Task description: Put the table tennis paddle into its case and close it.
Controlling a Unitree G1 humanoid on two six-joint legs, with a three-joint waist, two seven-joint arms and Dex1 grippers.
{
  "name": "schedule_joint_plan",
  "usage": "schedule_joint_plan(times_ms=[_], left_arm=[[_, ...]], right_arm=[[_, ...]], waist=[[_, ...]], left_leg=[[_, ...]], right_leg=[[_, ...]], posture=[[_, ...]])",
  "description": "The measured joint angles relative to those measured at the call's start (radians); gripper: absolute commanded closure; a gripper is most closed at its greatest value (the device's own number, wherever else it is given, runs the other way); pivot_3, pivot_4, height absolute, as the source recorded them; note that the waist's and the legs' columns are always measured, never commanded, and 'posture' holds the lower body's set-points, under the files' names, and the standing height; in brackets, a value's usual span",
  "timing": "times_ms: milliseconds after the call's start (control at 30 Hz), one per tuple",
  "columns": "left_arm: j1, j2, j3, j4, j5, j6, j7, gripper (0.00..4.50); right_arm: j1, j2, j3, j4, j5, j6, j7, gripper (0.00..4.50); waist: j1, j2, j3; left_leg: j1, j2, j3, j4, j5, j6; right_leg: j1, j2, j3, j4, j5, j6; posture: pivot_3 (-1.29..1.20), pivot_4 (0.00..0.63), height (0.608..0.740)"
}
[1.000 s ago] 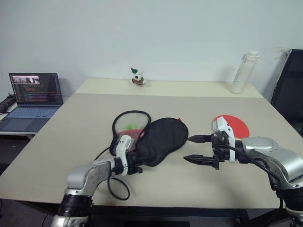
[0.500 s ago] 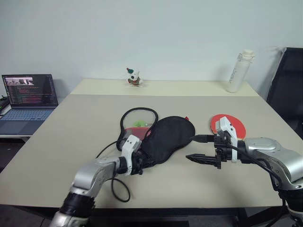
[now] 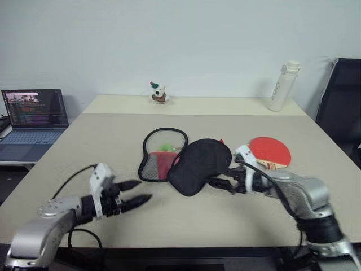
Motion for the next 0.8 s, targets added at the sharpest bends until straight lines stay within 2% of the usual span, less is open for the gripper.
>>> schedule_joint_plan(times_ms=[167, 400, 733, 800], left_arm=[[-0.048, 0.004, 0.005, 0.027, -0.002, 0.011, 0.007, 0.7], [-0.084, 0.014, -0.004, 0.027, -0.002, 0.022, 0.013, 0.7], [-0.112, 0.014, -0.015, 0.029, -0.001, 0.025, 0.022, 0.7], [-0.112, 0.014, -0.015, 0.029, -0.001, 0.026, 0.023, 0.64]], right_arm=[[0.014, 0.07, 0.008, 0.023, -0.047, 0.061, -0.131, 0.0], [0.025, 0.145, -0.007, 0.008, -0.07, 0.072, -0.2, 0.0], [-0.038, 0.281, 0.052, 0.167, -0.171, -0.138, -0.238, 0.0], [-0.055, 0.283, 0.05, 0.187, -0.186, -0.155, -0.241, 0.37]], waist=[[0.0, 0.0, 0.0], [-0.007, 0.0, 0.0], [-0.006, 0.0, 0.0], [-0.006, 0.0, 0.0]], left_leg=[[-0.003, 0.0, 0.001, 0.0, 0.0, 0.0], [-0.003, 0.0, 0.001, 0.0, 0.0, 0.0], [-0.003, 0.0, 0.001, 0.0, 0.0, 0.0], [-0.004, 0.0, 0.001, 0.0, 0.0, 0.0]], right_leg=[[-0.003, 0.0, 0.0, -0.001, 0.0, 0.0], [-0.004, 0.0, 0.001, 0.0, 0.0, 0.0], [-0.004, 0.001, 0.001, 0.0, 0.0, 0.0], [-0.004, 0.0, 0.001, 0.0, 0.0, 0.0]], posture=[[0.0, 0.15, 0.74], [0.0, 0.15, 0.74], [0.0, 0.15, 0.74], [0.0, 0.15, 0.74]])
